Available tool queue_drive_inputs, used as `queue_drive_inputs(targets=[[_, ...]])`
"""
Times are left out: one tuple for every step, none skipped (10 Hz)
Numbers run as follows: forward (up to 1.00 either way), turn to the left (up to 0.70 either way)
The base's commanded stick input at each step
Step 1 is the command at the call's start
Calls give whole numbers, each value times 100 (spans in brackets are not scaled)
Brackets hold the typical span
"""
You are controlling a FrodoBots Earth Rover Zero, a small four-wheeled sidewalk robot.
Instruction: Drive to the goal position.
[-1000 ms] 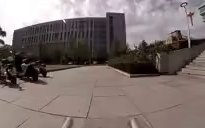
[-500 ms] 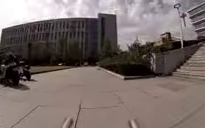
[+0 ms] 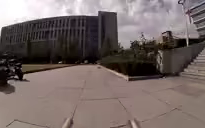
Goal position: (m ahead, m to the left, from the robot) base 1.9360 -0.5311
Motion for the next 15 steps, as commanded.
queue_drive_inputs(targets=[[95, 27], [95, 31], [95, 30], [96, 19], [95, 1], [95, 1], [96, 1], [96, 1], [95, 1], [95, 1], [95, 1], [95, 1], [95, 1], [95, 1], [96, 1]])
